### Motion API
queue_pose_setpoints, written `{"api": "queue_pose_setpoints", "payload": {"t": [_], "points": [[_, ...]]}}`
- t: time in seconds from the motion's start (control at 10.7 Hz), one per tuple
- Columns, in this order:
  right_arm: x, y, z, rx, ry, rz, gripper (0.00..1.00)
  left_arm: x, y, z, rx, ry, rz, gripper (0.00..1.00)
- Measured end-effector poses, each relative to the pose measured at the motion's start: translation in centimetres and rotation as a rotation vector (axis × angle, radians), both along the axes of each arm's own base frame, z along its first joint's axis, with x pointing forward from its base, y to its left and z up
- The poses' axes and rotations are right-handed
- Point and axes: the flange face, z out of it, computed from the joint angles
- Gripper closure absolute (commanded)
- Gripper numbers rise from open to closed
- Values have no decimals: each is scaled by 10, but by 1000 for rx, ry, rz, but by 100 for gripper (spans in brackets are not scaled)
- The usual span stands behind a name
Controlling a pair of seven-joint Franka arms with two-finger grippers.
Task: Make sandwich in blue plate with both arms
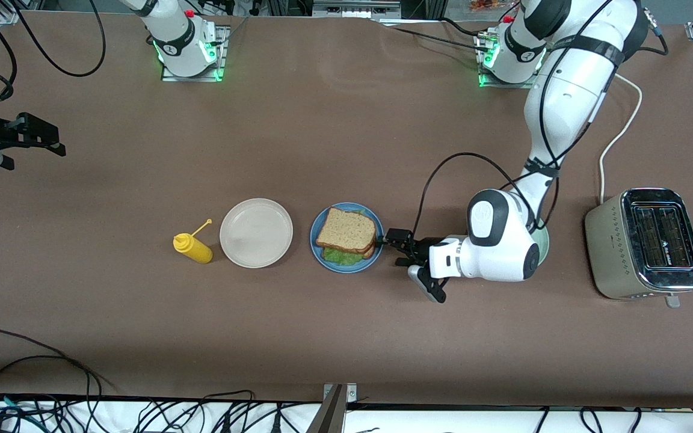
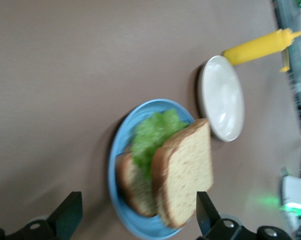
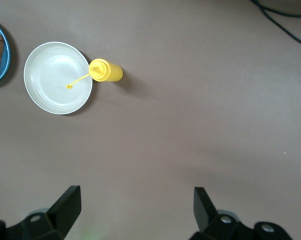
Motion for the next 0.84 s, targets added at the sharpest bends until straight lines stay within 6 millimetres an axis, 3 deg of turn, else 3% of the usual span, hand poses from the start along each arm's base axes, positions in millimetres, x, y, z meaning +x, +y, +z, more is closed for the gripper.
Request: {"api": "queue_pose_setpoints", "payload": {"t": [0.47,0.65,0.84], "points": [[2,1,3,-2,-7,1,0,17,64,48,242,-99,-121,0],[2,1,3,-2,-7,2,0,22,93,85,335,-145,-149,0],[2,1,3,-2,-7,3,0,18,107,132,450,-120,-107,0]]}}
